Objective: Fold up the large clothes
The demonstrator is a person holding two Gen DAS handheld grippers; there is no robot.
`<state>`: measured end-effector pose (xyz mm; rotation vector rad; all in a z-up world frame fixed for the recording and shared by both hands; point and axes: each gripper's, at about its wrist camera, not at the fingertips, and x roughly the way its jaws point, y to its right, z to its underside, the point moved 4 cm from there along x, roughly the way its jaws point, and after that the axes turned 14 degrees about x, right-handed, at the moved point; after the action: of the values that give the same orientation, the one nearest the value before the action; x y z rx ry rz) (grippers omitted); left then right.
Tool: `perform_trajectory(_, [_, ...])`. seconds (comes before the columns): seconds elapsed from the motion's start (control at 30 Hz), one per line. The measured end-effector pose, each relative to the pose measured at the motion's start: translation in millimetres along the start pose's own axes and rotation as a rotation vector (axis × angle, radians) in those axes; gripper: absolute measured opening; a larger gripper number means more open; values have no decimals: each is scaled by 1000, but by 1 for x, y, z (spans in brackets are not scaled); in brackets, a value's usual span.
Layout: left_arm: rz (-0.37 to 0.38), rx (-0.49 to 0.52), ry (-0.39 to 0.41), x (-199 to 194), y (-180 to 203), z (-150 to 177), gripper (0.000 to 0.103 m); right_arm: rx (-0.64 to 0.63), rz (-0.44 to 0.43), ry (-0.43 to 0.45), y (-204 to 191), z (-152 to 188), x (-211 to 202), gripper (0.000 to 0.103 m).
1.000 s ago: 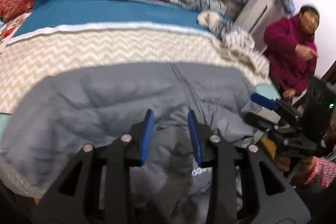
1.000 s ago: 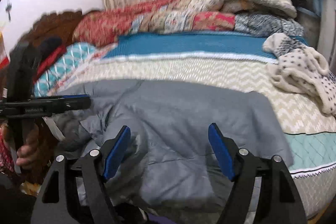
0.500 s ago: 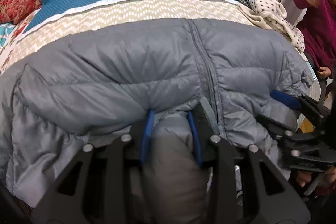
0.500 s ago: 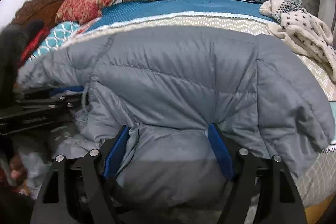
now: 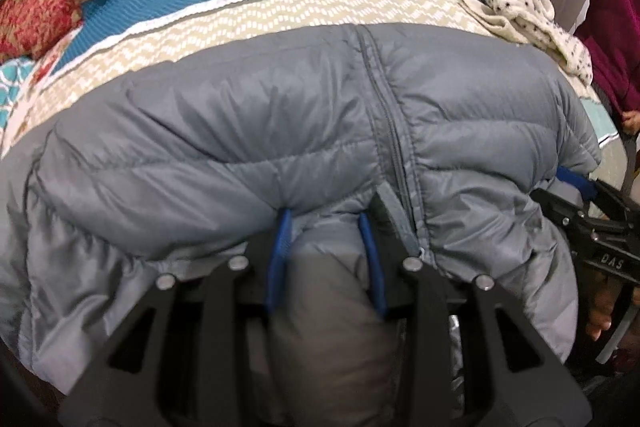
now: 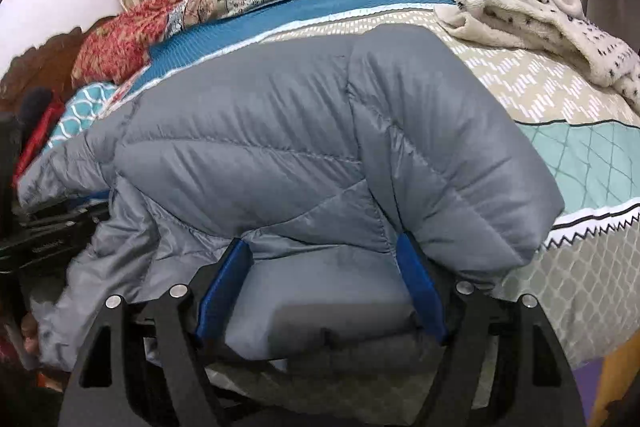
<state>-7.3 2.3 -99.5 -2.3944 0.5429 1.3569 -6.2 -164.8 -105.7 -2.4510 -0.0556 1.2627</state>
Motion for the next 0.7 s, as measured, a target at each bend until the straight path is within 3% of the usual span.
perform_trajectory(0.7, [-13,18,38,10,3,9,35,-61,8,0,-4,5,6,80])
